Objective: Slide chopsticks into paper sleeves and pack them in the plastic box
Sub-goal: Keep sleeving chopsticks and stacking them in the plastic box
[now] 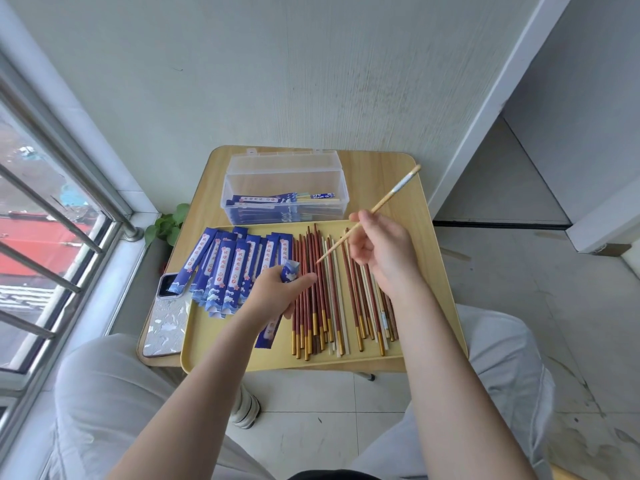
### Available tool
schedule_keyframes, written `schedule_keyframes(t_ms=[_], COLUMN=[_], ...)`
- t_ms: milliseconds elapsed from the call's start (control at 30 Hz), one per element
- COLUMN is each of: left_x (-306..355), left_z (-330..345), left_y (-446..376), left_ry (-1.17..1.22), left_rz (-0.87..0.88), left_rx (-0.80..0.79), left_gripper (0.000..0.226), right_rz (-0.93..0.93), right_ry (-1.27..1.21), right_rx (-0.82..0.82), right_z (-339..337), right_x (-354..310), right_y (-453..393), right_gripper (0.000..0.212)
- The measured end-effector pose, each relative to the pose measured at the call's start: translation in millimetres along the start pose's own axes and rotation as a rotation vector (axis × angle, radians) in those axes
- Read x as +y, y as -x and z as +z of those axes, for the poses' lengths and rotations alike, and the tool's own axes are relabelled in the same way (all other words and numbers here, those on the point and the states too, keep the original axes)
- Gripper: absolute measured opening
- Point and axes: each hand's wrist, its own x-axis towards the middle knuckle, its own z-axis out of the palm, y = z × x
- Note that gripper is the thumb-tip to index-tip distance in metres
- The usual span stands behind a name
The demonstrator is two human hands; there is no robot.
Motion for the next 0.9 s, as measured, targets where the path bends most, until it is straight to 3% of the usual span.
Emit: schedule_keyframes(t_ms=[200,433,567,600,700,733,833,900], left_x=[12,14,18,19,21,21,24,25], left_z=[7,10,15,16,22,23,30,33], left_y=[4,0,1,2,2,1,-1,-1], left_ry=[-0.288,-0.327,-0.309,-0.279,-0.186,-0.194,-0.214,-0.177], left_rz=[-0.088,-0.046,-0.031,-0.013,0.136,0.206,0.322,0.314], left_rx=[-0.071,-0.130,-0.120,-0.107,0.009,0.056,0.090,0.048], left_gripper=[0.041,0.038,0.039,0.039,0.043,0.042,0.033,0.029], right_rz=[-0.093,-0.133,-0.125,-0.112,-0.069,-0.065,-0.062,-0.013], right_ry=[0.152,0.389,0.473,0.501,0.671,0.720,0.753,0.775], right_rx=[0.069,0.110,0.056,0.036,0.007,0.001,-0.026,-0.093], right_z=[5,7,13,15,16,15,8,4], right_x=[2,7,6,6,11,13,16,13], right_y=[-6,-5,-2,-2,-3,-3,-2,-2], right_gripper=[0.031,0.027,0.014,0.025,0.096,0.111,0.125,0.112])
